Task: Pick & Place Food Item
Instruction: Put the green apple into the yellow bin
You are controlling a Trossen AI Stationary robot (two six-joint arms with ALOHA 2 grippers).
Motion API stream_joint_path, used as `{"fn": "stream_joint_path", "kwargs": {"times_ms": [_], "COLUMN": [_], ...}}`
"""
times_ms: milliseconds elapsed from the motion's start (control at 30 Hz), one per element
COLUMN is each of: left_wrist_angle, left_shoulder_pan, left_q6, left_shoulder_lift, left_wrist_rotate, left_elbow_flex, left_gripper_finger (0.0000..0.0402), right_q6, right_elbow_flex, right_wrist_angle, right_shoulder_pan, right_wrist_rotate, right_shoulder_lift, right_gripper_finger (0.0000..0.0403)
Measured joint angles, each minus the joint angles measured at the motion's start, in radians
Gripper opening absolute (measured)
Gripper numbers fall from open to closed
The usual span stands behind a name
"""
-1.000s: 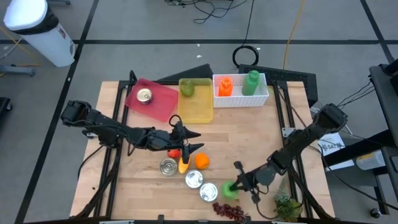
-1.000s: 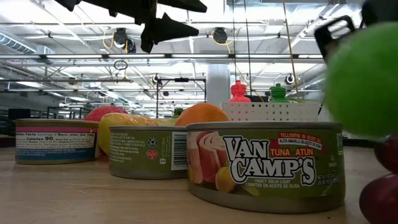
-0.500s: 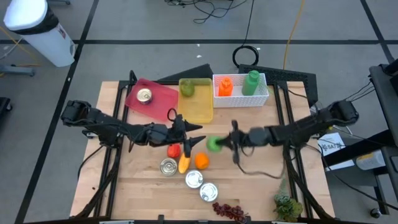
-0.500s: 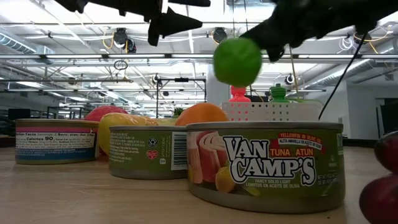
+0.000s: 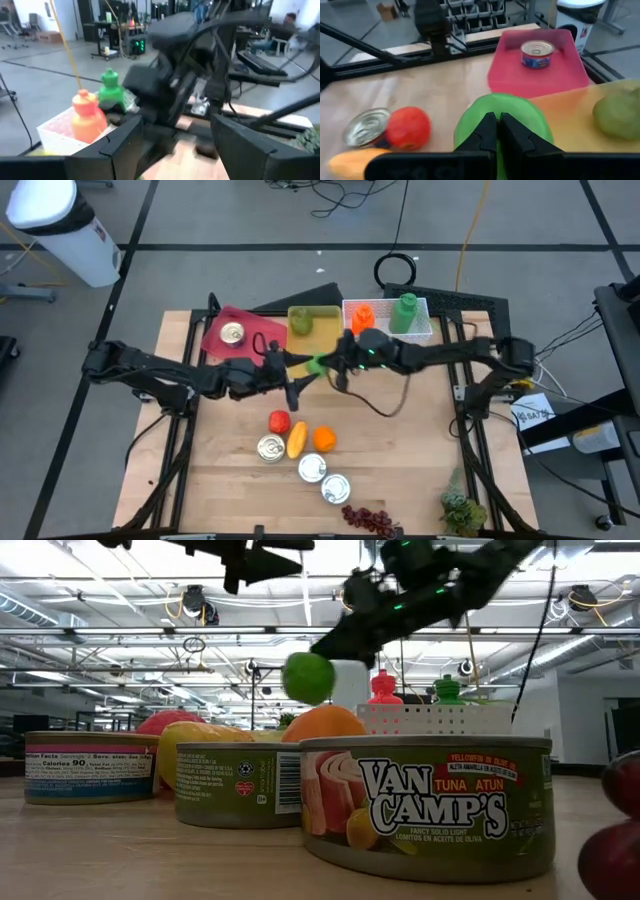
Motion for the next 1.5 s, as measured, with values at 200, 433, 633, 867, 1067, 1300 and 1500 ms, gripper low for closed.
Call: {"fn": "stream_joint_path", "kwargs": {"times_ms": [200,433,633,867,1067,1300,1500], "left_wrist_angle": [-0.081,-0.181,-0.202,-0.199,-0.199,-0.197,-0.192], "left_shoulder_pan": [0.0,-0.007,-0.005,-0.004,-0.004,-0.004,-0.002], "left_q6": [0.016,0.026,0.037,0.042,0.042,0.043,0.043], "left_shoulder_lift": [-0.097,-0.157,-0.159,-0.159,-0.159,-0.159,-0.159], "left_wrist_rotate": [-0.01,-0.01,-0.011,-0.013,-0.012,-0.012,-0.011], "left_elbow_flex": [0.002,0.001,0.001,0.001,0.001,0.001,0.001], "left_gripper_finger": [0.0243,0.0243,0.0243,0.0243,0.0244,0.0244,0.0244], "right_q6": [-0.027,-0.019,-0.006,-0.006,-0.009,-0.006,-0.028], "right_elbow_flex": [0.186,0.275,0.279,0.278,0.279,0.279,0.279], "right_wrist_angle": [-0.002,-0.008,-0.026,-0.064,-0.069,-0.077,-0.079], "right_shoulder_pan": [-0.067,-0.087,-0.082,-0.082,-0.082,-0.082,-0.082], "right_wrist_rotate": [-0.002,-0.006,-0.003,0.0,0.0,0.0,0.001], "right_shoulder_lift": [0.198,0.334,0.376,0.389,0.39,0.39,0.39], "right_gripper_finger": [0.0,0.0,0.0,0.0001,0.0021,0.0051,0.0081]}}
